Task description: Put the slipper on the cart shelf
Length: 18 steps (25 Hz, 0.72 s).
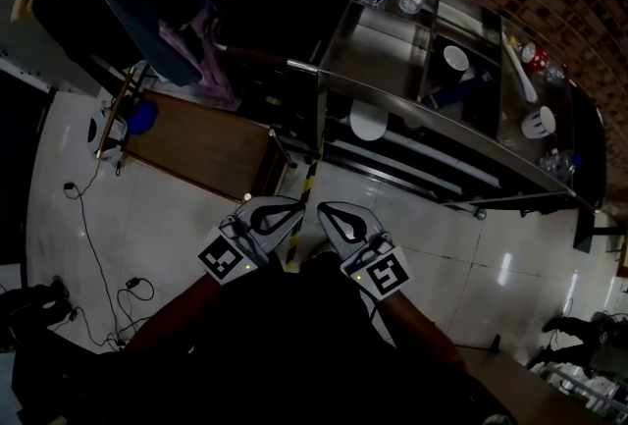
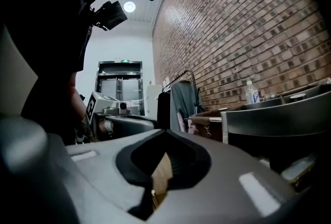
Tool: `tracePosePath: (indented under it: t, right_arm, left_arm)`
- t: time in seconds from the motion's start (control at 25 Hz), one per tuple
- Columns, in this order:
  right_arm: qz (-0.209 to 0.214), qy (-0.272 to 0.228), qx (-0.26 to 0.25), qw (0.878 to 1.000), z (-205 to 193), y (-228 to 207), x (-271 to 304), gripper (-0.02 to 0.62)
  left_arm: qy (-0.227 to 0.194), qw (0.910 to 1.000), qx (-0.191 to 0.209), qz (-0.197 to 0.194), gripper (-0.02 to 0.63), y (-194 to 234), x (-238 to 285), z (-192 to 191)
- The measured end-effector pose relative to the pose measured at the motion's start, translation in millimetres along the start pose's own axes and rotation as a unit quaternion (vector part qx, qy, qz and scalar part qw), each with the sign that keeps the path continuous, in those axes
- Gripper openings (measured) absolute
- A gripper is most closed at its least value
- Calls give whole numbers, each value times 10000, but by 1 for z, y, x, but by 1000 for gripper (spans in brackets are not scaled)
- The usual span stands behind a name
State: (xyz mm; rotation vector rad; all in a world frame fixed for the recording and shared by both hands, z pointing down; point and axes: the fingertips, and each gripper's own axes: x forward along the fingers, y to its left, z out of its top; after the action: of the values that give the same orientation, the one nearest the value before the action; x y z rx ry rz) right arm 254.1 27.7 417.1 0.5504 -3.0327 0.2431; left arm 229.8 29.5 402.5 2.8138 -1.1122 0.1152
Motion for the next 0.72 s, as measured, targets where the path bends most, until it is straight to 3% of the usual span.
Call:
tracePosePath:
  t: [0.28,0.56,0.72]
  right_arm:
    - [80,153,100,9998,-7,20,50,0]
    - [-141,270,199,9993,-13,39,140,0]
    - [-215,276,191,9992,-14,61,202,0]
  left_arm:
    - [40,9998,-106,142,6,41,-37,-5]
    - [-67,9996,-258,-32,6,106,-97,-16]
    - [-82,9997,-155,-151,6,153,-138,-27]
